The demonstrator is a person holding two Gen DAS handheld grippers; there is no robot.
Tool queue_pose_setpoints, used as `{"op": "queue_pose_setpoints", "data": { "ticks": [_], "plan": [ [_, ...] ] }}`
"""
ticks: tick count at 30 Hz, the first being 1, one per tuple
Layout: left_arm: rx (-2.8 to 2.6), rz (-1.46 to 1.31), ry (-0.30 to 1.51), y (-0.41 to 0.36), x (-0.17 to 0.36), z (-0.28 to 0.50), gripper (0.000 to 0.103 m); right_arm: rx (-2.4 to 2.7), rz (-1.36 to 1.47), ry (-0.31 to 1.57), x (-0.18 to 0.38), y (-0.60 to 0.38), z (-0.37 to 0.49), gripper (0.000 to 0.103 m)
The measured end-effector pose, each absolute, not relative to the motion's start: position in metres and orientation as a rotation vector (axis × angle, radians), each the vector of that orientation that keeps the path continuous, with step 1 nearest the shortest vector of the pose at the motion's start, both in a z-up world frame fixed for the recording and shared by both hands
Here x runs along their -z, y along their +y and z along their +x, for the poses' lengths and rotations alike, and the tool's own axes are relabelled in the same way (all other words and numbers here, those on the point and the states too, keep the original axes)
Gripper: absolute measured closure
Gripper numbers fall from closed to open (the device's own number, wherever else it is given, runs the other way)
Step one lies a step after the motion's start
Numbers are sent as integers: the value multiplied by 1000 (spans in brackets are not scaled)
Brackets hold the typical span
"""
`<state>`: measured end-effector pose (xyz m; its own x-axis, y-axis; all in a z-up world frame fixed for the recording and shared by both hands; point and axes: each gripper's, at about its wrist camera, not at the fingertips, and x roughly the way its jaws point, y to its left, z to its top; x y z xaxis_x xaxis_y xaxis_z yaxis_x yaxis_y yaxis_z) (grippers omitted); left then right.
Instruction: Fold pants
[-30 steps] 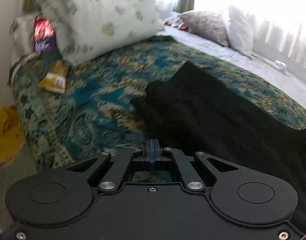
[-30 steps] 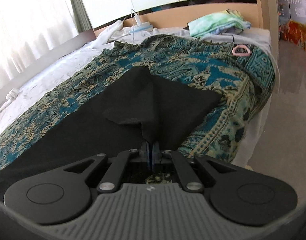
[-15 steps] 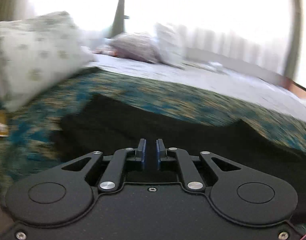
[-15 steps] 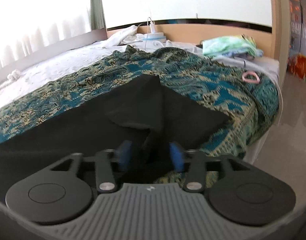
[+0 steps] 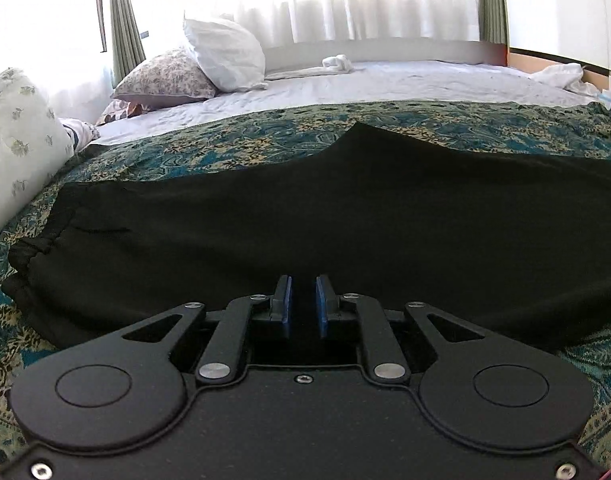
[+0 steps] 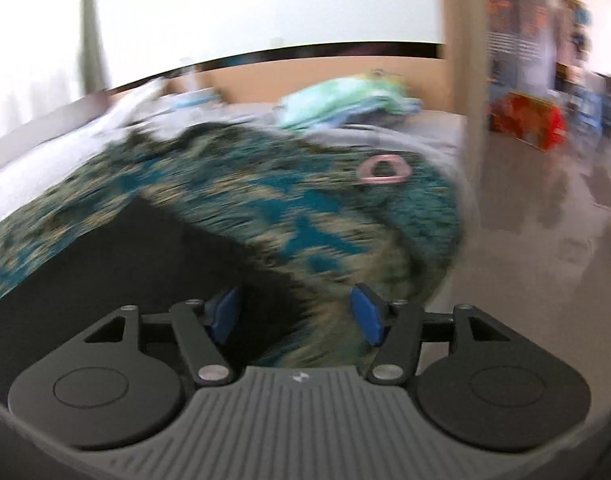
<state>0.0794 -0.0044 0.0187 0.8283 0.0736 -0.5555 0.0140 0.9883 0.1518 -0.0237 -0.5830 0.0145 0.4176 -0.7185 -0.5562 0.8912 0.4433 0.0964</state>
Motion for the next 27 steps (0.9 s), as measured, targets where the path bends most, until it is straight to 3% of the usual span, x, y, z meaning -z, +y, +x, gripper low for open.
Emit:
{"op": "queue_pose_setpoints", "data": {
  "ticks": [10, 19, 27],
  "plan": [
    [-33, 206, 579, -7, -16, 68, 88, 943, 433, 400, -35, -555, -40, 31],
    [-18, 202, 579, -4, -16, 61, 88, 355, 270, 451, -47, -397, 31, 30],
    [-11, 173, 572, 1, -16, 55, 88, 29, 193, 514, -25, -259, 64, 30]
  ]
}}
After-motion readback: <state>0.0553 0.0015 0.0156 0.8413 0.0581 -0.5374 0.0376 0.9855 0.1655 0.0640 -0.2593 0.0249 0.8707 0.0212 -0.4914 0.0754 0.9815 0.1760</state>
